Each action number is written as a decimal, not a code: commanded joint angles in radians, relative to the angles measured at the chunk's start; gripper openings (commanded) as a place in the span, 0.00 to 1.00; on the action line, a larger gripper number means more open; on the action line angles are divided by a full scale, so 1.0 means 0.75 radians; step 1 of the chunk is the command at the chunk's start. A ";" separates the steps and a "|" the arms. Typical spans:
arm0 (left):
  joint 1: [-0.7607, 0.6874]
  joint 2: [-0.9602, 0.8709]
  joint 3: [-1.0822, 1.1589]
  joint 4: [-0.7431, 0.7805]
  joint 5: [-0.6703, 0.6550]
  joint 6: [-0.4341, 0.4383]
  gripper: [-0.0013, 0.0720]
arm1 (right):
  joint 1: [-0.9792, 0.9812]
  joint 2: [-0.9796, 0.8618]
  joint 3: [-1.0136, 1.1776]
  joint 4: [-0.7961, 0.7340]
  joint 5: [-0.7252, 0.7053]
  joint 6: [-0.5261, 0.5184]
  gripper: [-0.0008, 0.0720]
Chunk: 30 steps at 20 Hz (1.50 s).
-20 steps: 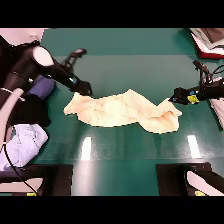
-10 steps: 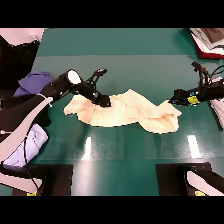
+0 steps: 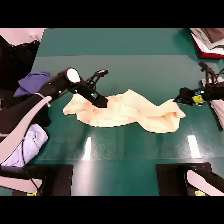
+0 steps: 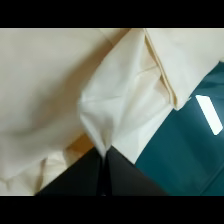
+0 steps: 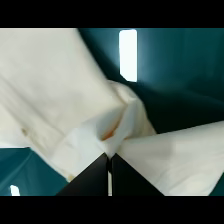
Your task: Fold the shirts.
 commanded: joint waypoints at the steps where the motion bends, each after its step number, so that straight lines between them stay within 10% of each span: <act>1: 0.004 0.231 0.014 0.386 -0.155 -0.062 0.05 | -0.159 -0.001 0.001 -0.053 0.010 -0.007 0.09; 3: 0.004 0.377 0.013 0.530 -0.200 -0.062 0.05 | -0.249 -0.001 0.001 -0.054 0.094 -0.101 0.88; 12: 0.003 0.485 -0.028 0.625 -0.263 -0.182 0.05 | -0.214 0.193 -0.449 -0.139 0.165 -0.266 0.88; 23: 0.003 0.485 -0.039 0.596 -0.240 -0.236 0.05 | 0.246 0.302 -0.680 -0.228 -0.121 -0.123 0.88; 26: 0.003 0.486 -0.039 0.596 -0.239 -0.255 0.05 | 0.286 0.176 -0.660 -0.228 -0.153 -0.123 0.77; 29: 0.003 0.487 -0.039 0.587 -0.241 -0.293 0.05 | 0.292 0.109 -0.594 -0.232 -0.171 -0.125 0.08; 30: 0.003 0.492 -0.039 0.575 -0.239 -0.328 0.05 | 0.286 0.107 -0.562 -0.235 -0.159 -0.128 0.03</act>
